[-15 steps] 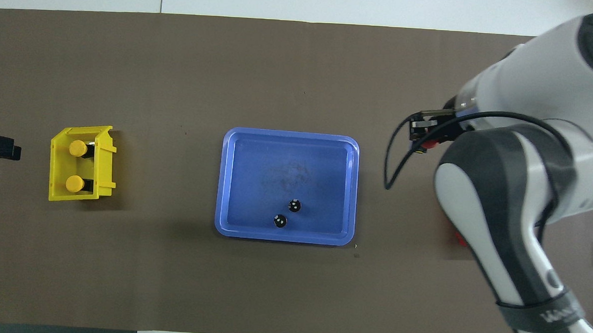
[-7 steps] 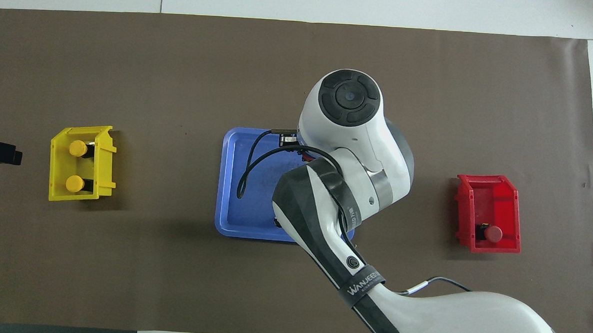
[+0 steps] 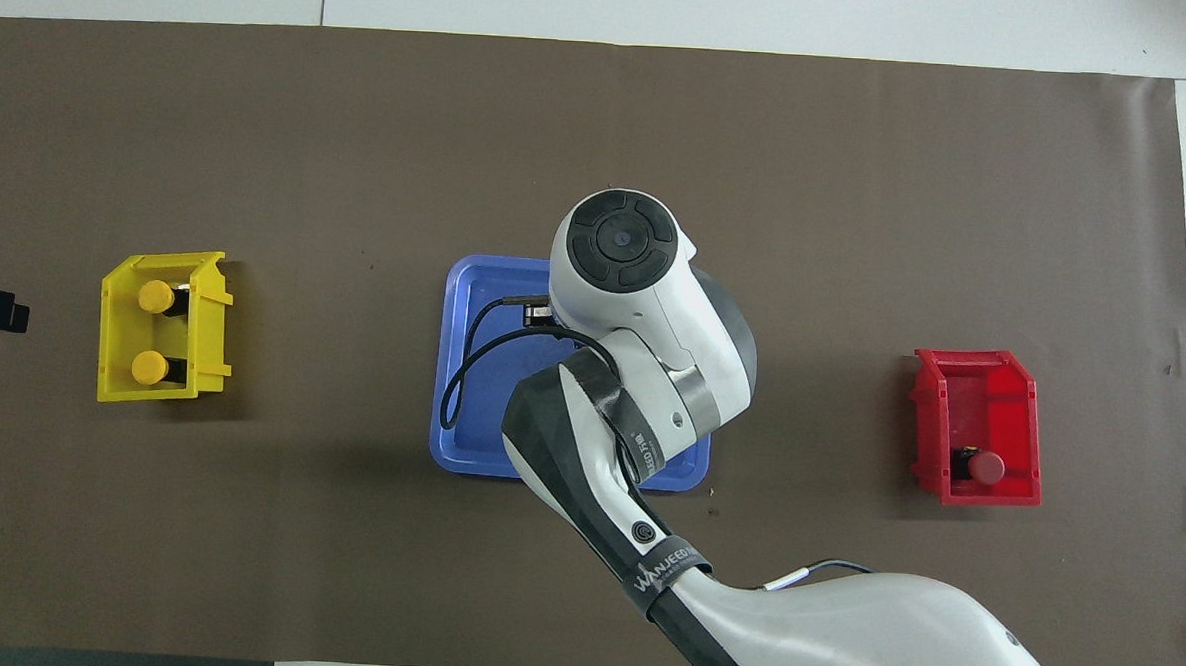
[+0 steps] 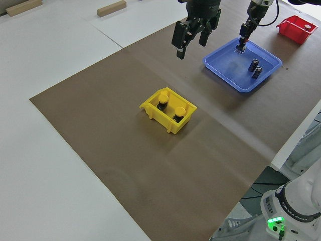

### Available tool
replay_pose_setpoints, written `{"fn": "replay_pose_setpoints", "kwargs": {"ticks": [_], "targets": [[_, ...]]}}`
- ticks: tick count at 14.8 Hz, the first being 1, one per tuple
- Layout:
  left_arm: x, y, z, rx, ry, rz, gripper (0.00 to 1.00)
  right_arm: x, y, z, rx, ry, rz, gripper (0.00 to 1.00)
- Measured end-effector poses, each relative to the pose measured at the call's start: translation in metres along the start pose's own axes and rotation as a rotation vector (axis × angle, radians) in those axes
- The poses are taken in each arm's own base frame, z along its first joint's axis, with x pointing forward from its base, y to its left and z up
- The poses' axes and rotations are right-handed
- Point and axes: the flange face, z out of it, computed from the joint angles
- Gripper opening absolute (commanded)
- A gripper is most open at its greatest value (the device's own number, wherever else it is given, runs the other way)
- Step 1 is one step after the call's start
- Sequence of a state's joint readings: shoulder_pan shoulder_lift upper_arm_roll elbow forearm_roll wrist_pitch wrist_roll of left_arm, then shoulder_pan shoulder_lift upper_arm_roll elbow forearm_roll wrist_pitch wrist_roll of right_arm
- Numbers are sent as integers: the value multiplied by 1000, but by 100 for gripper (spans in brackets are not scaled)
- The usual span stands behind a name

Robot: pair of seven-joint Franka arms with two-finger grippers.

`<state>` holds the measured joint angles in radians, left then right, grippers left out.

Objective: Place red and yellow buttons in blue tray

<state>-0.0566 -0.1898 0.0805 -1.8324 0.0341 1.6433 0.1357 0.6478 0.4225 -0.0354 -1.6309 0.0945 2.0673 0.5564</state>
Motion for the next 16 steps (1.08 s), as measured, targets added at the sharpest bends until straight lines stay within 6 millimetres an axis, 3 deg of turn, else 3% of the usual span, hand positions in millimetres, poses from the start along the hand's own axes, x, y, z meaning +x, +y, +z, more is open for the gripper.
{"fn": "replay_pose_setpoints", "kwargs": {"ticks": [3, 4, 5, 6, 7, 10, 13, 15, 16], "targets": [[1, 2, 2, 1, 0, 4, 100, -8, -2, 17, -1, 3, -8, 31], [1, 3, 3, 1, 1, 5, 100, -9, -2, 21, 1, 5, -9, 36], [1, 3, 3, 1, 2, 5, 100, -10, -1, 24, 1, 7, -9, 44], [2, 3, 4, 1, 3, 6, 100, -10, 0, 26, 0, 6, -8, 65], [3, 4, 6, 2, 9, 8, 100, -11, 0, 26, 0, 6, -8, 75], [12, 4, 37, 7, 41, 9, 96, -10, 0, 21, 4, 11, -7, 75], [27, 3, 85, 10, 50, 11, 80, 3, 20, -15, 21, 52, 27, 75], [40, 2, 112, 14, 54, 7, 73, 20, 66, -58, 25, 67, 55, 76], [47, 2, 125, 15, 55, -8, 71, 26, 101, -81, 21, 61, 54, 76]]}}
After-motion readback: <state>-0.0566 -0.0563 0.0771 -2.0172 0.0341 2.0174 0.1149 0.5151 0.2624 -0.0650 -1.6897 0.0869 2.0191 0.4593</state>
